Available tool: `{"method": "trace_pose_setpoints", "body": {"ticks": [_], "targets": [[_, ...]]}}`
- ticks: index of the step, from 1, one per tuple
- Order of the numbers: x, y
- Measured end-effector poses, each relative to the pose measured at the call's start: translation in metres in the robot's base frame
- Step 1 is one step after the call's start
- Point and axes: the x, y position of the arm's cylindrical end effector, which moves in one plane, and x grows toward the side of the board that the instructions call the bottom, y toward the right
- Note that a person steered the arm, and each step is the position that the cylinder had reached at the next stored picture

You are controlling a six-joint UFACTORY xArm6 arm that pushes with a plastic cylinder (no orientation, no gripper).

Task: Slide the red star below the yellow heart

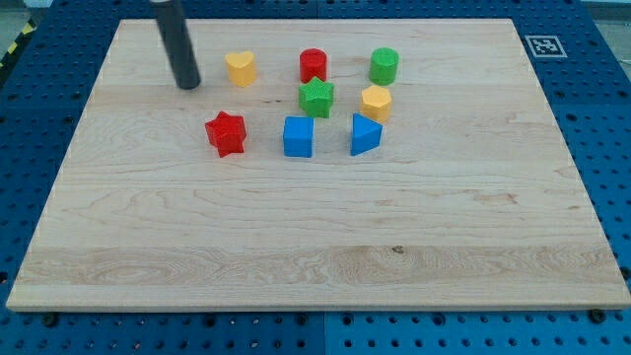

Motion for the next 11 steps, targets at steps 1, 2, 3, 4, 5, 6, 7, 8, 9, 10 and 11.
{"method": "trace_pose_setpoints", "body": {"ticks": [1,2,3,4,5,6,7,8,9,10,11], "targets": [[0.05,-0.009],[0.123,-0.001],[0.145,0.043],[0.135,0.074],[0.121,0.071],[0.099,0.071],[0.088,0.071],[0.084,0.071],[0.076,0.071],[0.071,0.071],[0.071,0.071]]}}
